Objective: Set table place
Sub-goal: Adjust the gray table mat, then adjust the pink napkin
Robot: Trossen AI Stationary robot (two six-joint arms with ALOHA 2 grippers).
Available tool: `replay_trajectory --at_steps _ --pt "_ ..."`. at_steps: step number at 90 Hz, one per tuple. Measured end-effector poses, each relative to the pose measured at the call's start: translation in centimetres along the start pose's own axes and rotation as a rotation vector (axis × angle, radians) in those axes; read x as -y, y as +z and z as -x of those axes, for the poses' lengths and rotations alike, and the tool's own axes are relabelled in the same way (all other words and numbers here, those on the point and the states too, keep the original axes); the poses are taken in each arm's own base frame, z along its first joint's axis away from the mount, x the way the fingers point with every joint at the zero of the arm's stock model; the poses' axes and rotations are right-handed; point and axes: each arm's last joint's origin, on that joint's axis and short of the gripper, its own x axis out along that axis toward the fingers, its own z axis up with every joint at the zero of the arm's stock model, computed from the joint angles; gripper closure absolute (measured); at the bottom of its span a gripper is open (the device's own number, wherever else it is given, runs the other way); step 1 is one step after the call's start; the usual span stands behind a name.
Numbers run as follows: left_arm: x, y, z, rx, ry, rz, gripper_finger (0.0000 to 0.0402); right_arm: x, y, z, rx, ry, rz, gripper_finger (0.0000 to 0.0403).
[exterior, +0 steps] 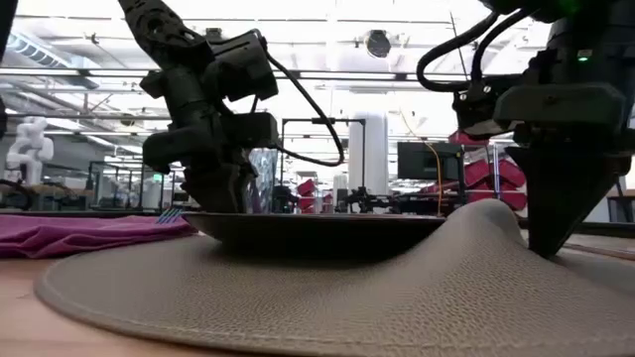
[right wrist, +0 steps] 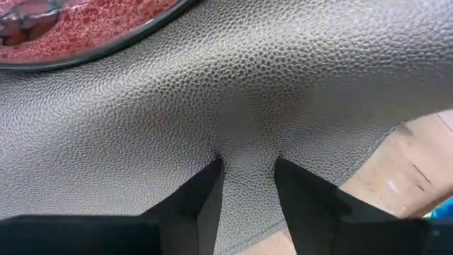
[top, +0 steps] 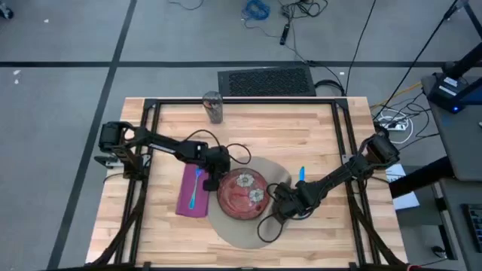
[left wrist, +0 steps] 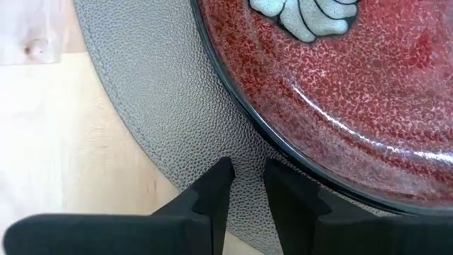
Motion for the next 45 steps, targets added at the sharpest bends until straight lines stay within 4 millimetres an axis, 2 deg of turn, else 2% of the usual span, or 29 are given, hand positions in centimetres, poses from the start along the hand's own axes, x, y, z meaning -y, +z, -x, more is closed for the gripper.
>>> replay_trajectory --at_steps 23,45 --pt "0.1 -0.3 2.0 -0.021 0.068 -0.002 0.0323 -0.4 -1.0 1.1 0.003 0.053 -0.017 0.028" --pt "0.1 -0.2 3.0 -0.002 0.079 -0.004 0.0323 -0.9 -1.3 1.3 0.01 0.097 -0.01 0.028"
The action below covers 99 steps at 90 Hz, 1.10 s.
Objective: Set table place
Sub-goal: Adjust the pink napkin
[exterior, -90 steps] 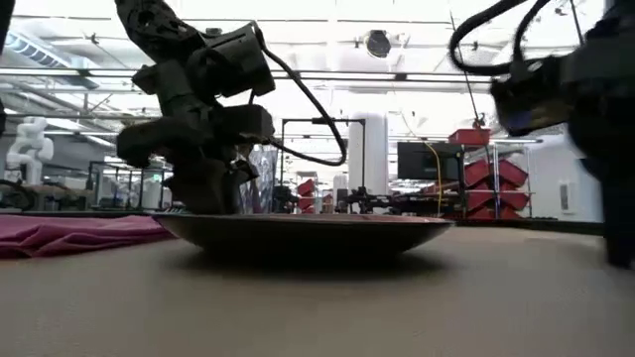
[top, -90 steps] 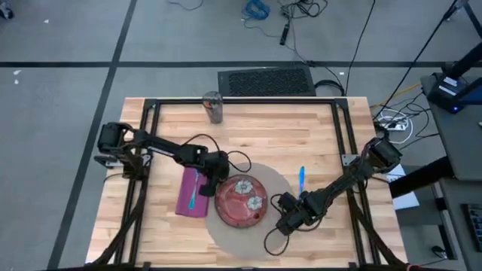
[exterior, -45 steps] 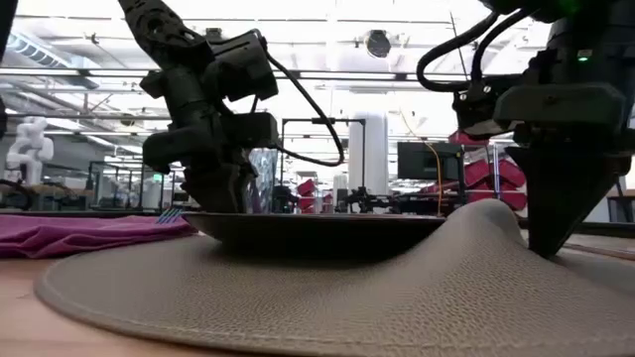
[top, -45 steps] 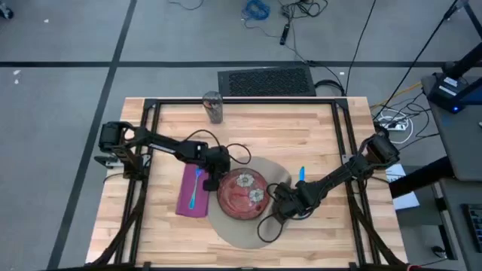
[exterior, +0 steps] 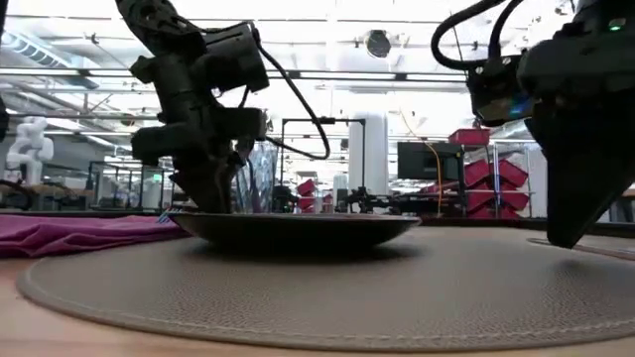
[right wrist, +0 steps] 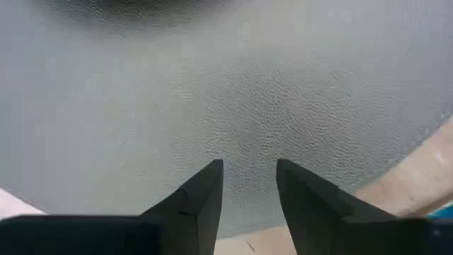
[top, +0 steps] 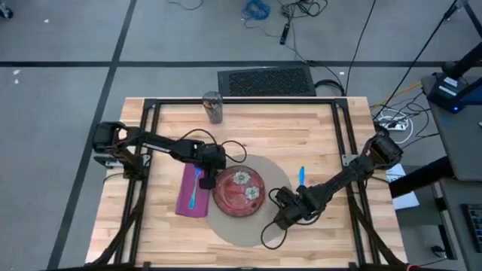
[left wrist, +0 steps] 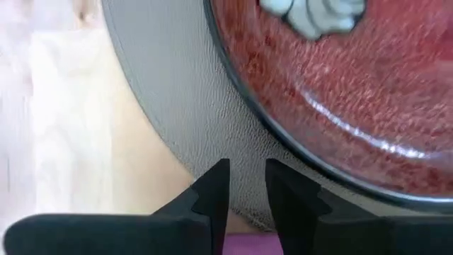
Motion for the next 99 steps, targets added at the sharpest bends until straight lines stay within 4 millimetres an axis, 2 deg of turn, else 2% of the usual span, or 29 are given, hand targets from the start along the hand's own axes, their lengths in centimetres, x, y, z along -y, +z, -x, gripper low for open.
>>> replay_trajectory --at_steps 19,43,58,75,99 --pt "0.1 -0.1 1.0 0.006 0.0 0.004 0.0323 -0.9 0.5 0.8 0.045 0.027 0.043 0.028" --pt "0.2 -1.8 1.6 -0.175 0.005 0.033 0.0323 -2.9 1.9 3.0 0.181 0.042 0.12 0.028" --pt "1.1 -3.1 1.5 -0.257 0.006 0.032 0.0323 -3.1 2.2 3.4 0.238 0.033 0.137 0.028" --pt "2.2 -4.4 2.3 -0.238 0.027 0.027 0.0323 -3.0 2.5 3.3 0.247 0.022 0.143 0.028" --pt "3.0 -6.5 5.5 -0.092 0.054 0.091 0.0323 -2.8 3.1 3.2 0.269 0.009 0.158 0.028"
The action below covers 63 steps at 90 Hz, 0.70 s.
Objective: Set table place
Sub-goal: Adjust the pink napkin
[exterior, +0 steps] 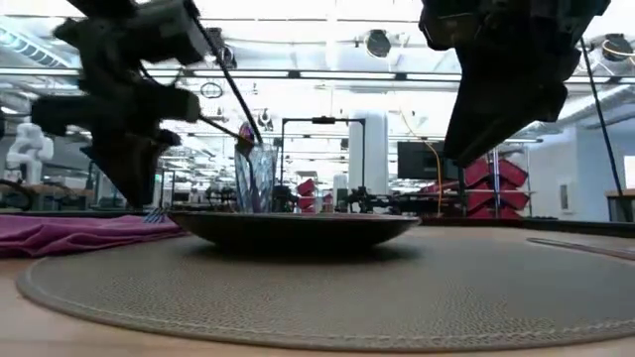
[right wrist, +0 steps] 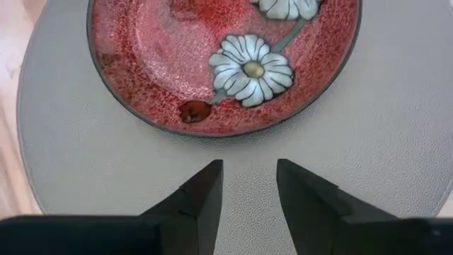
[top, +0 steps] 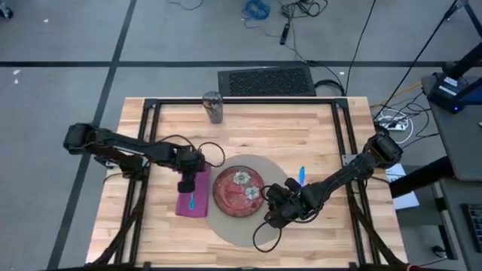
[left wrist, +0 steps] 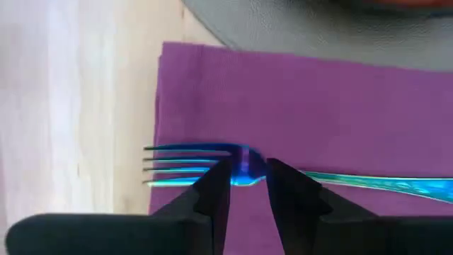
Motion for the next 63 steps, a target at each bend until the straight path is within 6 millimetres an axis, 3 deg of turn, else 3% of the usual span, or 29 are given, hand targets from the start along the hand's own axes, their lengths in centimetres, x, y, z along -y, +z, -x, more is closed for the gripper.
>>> replay_trajectory --at_steps 18,63 --pt "1.2 -0.6 1.1 0.057 -0.041 -0.017 0.0323 0.0 0.5 -0.2 0.017 0.015 -0.004 0.028" --pt "3.4 -2.2 -0.1 -0.105 -0.032 0.089 0.0323 -0.2 0.7 -0.2 0.026 0.038 -0.001 0.028"
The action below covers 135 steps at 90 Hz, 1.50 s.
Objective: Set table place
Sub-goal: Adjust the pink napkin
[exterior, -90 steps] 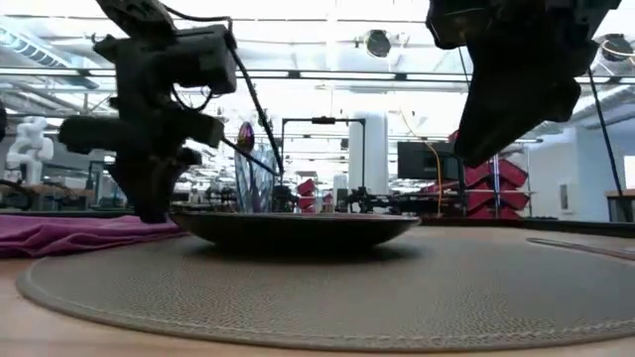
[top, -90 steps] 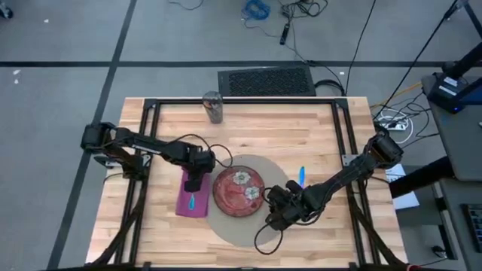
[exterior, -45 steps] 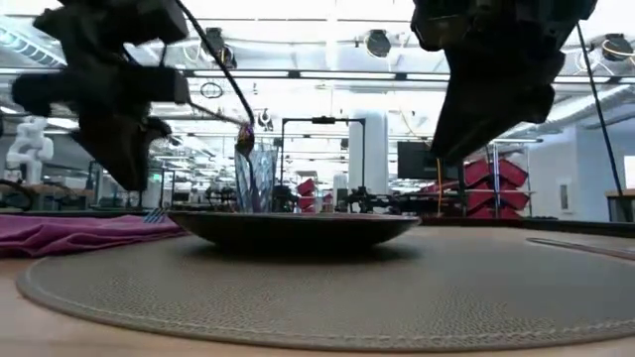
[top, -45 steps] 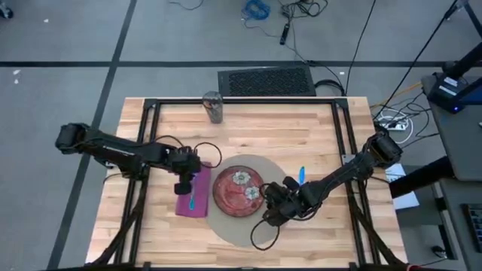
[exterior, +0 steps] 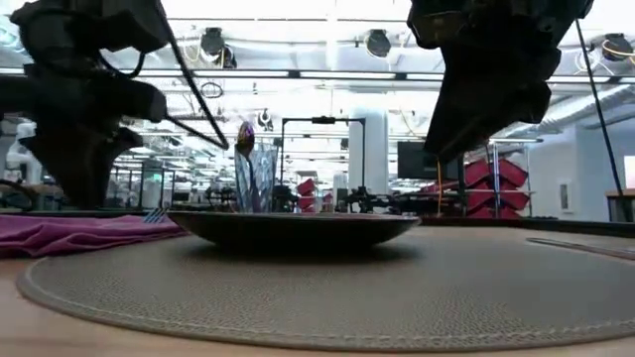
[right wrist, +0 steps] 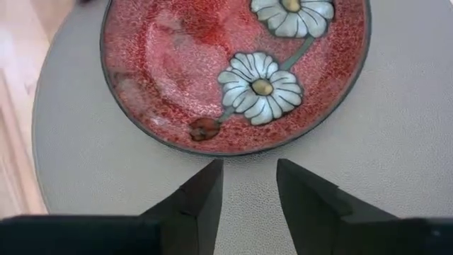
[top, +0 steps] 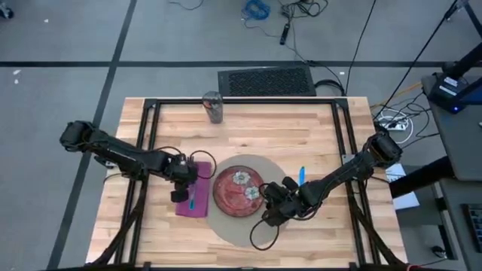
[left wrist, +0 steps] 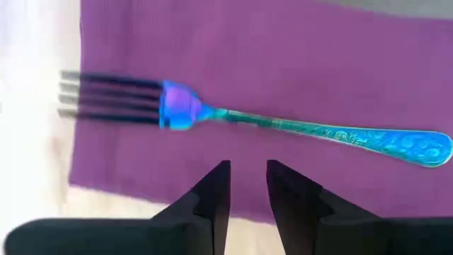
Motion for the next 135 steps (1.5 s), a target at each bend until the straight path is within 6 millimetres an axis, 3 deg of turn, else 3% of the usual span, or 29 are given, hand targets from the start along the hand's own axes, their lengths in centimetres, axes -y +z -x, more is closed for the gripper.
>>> replay_trajectory --at_steps 35,104,135 --pt "1.4 -2.2 -2.3 0.027 -0.106 0.059 0.0323 -0.2 1.1 -0.3 0.048 0.045 0.039 0.028" --pt "4.4 -5.3 -2.1 -0.078 -0.09 0.09 0.0323 0.3 2.4 -0.8 0.071 0.045 0.08 0.028" --pt "4.7 -5.2 -1.5 -0.053 -0.072 0.075 0.0323 0.2 2.7 -0.9 0.091 0.065 0.091 0.028"
